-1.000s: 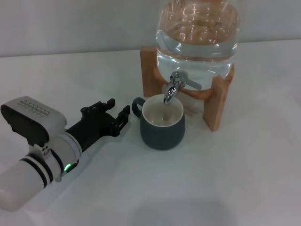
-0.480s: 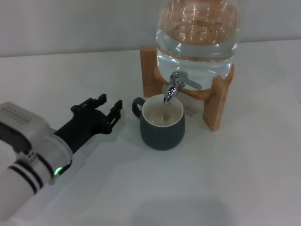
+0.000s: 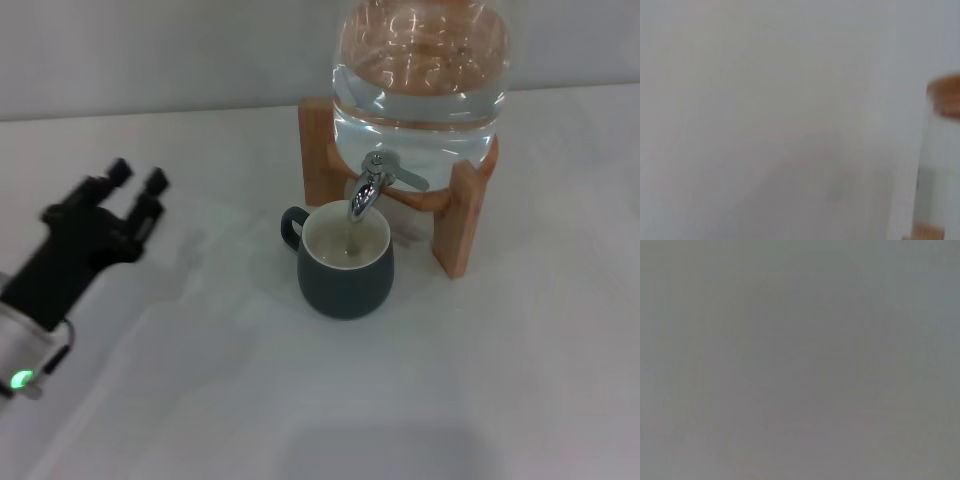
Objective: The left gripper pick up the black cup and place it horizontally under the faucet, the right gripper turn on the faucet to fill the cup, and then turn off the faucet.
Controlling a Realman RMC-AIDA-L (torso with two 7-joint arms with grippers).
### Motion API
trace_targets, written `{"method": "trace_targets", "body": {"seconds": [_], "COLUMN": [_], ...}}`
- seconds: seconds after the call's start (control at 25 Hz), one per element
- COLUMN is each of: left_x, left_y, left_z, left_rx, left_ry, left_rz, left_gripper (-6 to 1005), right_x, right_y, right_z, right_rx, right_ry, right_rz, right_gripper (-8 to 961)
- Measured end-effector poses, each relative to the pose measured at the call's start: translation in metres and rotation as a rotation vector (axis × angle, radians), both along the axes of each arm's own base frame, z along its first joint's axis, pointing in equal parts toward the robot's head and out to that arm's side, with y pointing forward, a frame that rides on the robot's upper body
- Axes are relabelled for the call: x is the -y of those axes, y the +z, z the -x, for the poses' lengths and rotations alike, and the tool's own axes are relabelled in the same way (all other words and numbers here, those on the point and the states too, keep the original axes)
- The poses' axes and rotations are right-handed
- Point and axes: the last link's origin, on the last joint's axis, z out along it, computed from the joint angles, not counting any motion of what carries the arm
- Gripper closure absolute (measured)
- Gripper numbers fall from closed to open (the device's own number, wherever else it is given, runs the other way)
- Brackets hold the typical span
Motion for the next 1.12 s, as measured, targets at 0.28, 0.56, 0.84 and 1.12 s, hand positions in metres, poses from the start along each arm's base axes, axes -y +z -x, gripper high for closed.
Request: {"method": "trace_targets", "body": {"seconds": [0.28,0.56,0.84,1.12], "left_x": [0.018,0.028,0.026,0.020], "left_y": [0.046,0.073,0.077,0.079], "left_z": [-0.002,-0.003,-0.003,0.002], "left_rx": [0.139,0.201,0.202,0.180], "left_ry": [-0.152,-0.231,-0.235,-0.197], "left_rz": [-0.080,-0.118,-0.127,-0.119], "left_gripper": [534,534,534,534], "right_x": [-0.001,-0.005,-0.003,-0.002], "right_y": [-0.004,-0.005,-0.003,-0.021], "right_z": [0.002,0.008,0.036,0.077], "right_rx": [0.010,0.073,0.168,0.171], "right_ry": [0.009,0.063,0.216,0.465], "right_rz": [0.032,0.165,0.336,0.541], "right_gripper": [112,112,112,112]}}
